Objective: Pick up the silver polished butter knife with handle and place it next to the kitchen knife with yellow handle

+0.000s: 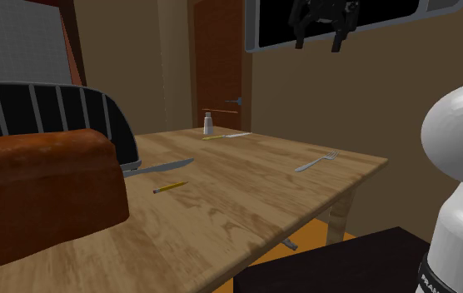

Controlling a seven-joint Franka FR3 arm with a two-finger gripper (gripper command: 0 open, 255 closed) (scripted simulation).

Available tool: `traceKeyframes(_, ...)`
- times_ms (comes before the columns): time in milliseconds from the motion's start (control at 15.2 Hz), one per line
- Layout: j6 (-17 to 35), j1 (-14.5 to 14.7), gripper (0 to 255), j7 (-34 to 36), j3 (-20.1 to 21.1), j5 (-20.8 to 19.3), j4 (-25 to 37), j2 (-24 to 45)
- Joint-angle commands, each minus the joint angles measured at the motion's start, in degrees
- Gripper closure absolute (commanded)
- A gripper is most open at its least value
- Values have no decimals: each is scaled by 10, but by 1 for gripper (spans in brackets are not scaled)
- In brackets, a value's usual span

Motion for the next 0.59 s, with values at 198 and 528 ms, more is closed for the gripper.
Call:
traceKeyframes(198, 18, -3, 0, 74, 40, 28, -27, 3)
traceKeyframes(528, 55, -5, 0, 196, 108, 78, -54, 28)
